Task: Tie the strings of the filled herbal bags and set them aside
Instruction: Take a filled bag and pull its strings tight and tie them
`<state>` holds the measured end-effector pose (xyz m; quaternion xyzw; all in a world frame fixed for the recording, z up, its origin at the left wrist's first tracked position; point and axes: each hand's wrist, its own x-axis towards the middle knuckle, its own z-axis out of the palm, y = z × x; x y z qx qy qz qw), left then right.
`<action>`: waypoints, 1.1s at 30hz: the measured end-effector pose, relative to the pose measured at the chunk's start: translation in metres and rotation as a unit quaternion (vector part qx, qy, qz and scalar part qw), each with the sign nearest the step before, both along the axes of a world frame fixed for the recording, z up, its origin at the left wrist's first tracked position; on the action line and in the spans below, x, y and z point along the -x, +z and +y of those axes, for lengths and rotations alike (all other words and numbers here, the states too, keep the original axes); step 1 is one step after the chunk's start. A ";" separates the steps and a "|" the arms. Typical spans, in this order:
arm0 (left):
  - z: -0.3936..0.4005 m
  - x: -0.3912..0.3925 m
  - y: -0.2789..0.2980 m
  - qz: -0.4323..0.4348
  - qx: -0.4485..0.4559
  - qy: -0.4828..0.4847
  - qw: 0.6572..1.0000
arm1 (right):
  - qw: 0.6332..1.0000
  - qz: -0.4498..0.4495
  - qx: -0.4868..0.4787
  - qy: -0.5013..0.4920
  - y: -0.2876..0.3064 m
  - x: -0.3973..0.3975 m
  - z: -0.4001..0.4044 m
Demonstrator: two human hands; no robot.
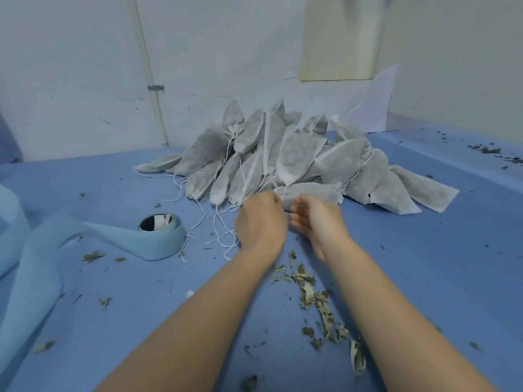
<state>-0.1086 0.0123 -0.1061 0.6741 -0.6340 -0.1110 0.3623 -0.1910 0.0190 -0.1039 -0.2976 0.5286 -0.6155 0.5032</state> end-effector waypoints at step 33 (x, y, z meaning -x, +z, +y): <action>0.033 -0.035 0.031 -0.031 0.166 -0.244 0.955 | 0.949 0.153 0.080 0.263 0.036 0.020 0.026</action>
